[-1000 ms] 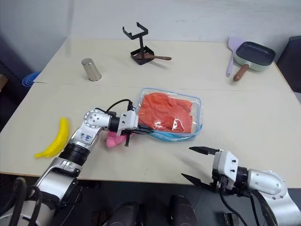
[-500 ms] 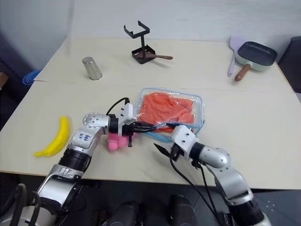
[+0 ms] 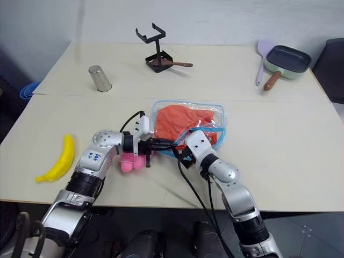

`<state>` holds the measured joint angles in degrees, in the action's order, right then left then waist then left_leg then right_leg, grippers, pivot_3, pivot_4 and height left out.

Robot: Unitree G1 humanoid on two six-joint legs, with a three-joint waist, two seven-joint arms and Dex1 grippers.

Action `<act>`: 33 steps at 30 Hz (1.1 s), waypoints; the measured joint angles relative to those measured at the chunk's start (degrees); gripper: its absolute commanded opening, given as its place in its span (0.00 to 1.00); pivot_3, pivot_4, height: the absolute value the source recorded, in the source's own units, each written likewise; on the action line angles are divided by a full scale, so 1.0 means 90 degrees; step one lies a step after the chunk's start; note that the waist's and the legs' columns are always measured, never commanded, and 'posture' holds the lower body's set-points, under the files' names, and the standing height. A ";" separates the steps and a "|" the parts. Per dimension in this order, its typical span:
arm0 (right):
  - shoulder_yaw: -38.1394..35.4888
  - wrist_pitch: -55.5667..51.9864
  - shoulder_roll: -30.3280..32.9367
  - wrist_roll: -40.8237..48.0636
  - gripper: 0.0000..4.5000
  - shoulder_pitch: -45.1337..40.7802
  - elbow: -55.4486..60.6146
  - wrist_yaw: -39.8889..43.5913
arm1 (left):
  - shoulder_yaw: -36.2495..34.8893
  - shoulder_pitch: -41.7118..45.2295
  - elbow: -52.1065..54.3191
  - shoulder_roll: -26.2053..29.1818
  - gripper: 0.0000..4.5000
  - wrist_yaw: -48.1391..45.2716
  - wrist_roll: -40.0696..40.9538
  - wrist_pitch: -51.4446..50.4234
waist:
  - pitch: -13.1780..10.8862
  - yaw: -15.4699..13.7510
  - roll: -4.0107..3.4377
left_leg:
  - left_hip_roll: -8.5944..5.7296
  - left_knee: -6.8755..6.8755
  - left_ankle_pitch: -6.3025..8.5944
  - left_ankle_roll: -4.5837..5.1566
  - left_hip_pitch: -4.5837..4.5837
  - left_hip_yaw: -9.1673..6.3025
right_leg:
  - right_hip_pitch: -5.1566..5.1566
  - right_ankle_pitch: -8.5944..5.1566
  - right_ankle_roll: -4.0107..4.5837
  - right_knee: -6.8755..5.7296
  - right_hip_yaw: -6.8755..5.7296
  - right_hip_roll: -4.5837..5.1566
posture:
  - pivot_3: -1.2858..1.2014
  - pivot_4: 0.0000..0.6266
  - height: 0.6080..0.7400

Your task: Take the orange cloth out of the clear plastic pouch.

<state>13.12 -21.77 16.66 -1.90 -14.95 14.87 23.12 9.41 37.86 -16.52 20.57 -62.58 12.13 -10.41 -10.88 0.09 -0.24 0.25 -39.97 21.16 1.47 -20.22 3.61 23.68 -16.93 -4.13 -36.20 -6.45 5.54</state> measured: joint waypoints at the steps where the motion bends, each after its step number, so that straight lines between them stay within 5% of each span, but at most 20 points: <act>1: -0.0002 -0.0005 0.0086 -0.0040 1.00 0.0048 0.0073 0.0007 | -0.0007 0.0001 -0.0005 -0.0031 0.00 0.0072 0.0000 0.0047 | 0.0000 -0.0003 0.0000 | 0.0000 0.0000 0.0000 0.0000 -0.0001 -0.0001 | 0.0000 0.0000 0.0000 0.0000 0.0000 0.0000 | 0.52 0.24 1.00; 11: -0.0038 0.1698 0.0903 0.0390 1.00 0.1060 0.0428 0.1048 | -0.0278 0.0071 -0.0039 -0.0198 0.00 0.0627 0.0002 0.0030 | 0.0000 0.0004 0.0001 | -0.0002 0.0000 0.0001 0.0002 0.0000 0.0000 | -0.0002 0.0004 -0.0007 0.0006 0.0001 -0.0002 | 0.52 0.24 1.00; 21: -0.0098 0.0390 0.0176 0.0720 1.00 0.0318 0.0300 0.0748 | -0.0288 0.0042 -0.0006 -0.0217 0.00 0.0516 0.0073 -0.0014 | 0.0000 -0.0005 0.0001 | -0.0002 -0.0003 0.0001 0.0002 -0.0002 -0.0003 | -0.0002 0.0004 -0.0007 0.0005 0.0000 0.0001 | 0.52 0.24 1.00; 33: -0.0025 -0.0095 -0.0095 -0.0359 1.00 -0.0766 -0.0703 -0.0457 | -0.0278 0.0004 -0.0003 -0.0245 0.00 0.0380 0.0137 0.0228 | 0.0000 0.0011 0.0000 | -0.0003 -0.0002 0.0000 0.0002 -0.0004 -0.0001 | 0.0000 0.0004 -0.0007 0.0005 0.0000 0.0001 | 0.52 0.24 1.00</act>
<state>12.89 -22.62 15.81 -5.13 -21.84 8.54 19.00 6.90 37.90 -16.55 18.36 -59.16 13.37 -8.36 -10.88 0.19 -0.24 0.22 -39.99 21.16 1.49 -20.26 3.60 23.67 -16.89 -4.19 -36.15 -6.45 5.55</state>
